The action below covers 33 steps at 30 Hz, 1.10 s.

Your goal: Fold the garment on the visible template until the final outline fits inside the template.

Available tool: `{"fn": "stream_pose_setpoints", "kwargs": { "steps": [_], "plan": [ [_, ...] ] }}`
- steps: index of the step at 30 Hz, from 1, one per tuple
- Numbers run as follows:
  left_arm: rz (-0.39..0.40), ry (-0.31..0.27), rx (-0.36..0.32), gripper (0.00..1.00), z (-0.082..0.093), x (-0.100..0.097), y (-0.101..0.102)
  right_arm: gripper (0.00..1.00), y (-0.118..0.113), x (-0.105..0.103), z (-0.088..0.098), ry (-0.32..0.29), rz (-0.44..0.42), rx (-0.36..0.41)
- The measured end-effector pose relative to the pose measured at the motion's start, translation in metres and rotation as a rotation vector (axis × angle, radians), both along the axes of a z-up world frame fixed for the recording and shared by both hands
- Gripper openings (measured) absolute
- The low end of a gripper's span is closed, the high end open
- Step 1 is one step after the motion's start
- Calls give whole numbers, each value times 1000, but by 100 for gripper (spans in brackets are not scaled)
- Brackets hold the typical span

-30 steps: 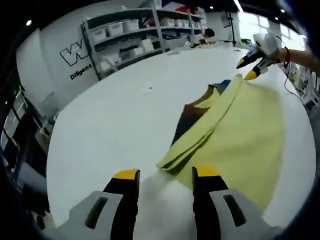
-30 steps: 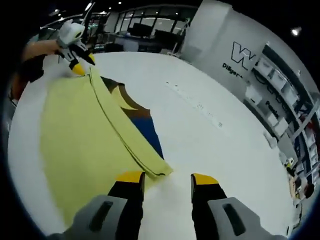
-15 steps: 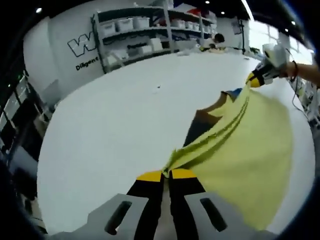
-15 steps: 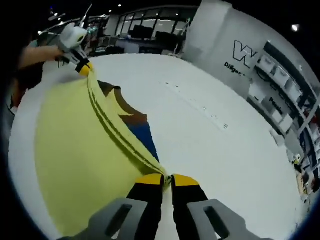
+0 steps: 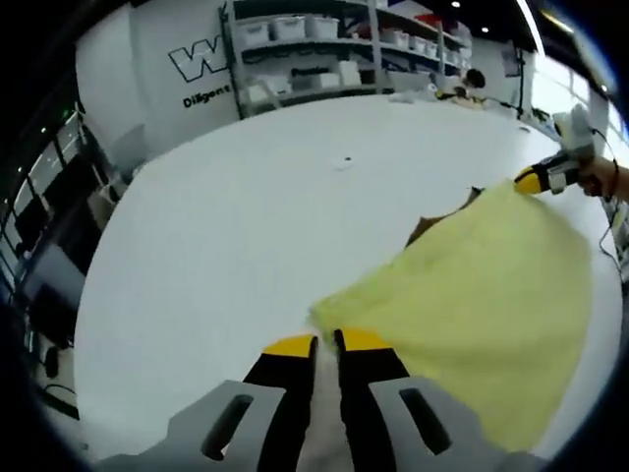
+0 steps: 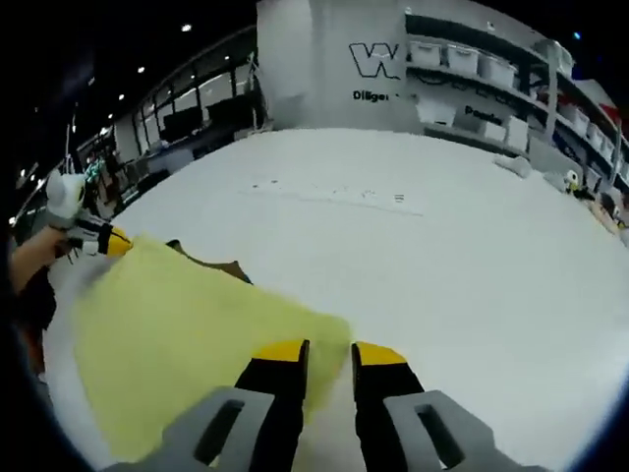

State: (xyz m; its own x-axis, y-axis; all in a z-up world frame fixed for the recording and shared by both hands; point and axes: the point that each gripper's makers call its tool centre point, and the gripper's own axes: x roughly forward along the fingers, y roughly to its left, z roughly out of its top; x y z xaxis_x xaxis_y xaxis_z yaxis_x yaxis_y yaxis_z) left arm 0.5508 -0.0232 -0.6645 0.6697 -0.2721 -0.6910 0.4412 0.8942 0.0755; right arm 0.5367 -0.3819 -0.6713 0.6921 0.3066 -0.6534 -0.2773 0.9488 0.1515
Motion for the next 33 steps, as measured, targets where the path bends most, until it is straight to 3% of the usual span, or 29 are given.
{"fn": "stream_pose_setpoints", "kwargs": {
  "steps": [3,6,10,16,22,28,33],
  "plan": [
    [-15,-38,-13,18,12,-2,-4,18,0,-3,4,0,-20,27],
    [-14,-50,-27,27,20,-3,-6,30,5,-8,8,12,-43,82],
    [-8,-29,-87,38,27,-12,-13,47,12,-17,16,14,-47,125],
    [-8,-24,-120,59,31,-29,-18,69,28,-36,22,23,1,145],
    [10,-10,-143,74,35,-50,-19,75,36,-57,28,41,29,145],
    [-13,17,-162,75,38,-75,-26,73,40,-82,31,63,64,140],
    [-41,38,-132,77,37,-92,-27,73,39,-96,32,63,94,107]
  ]
}}
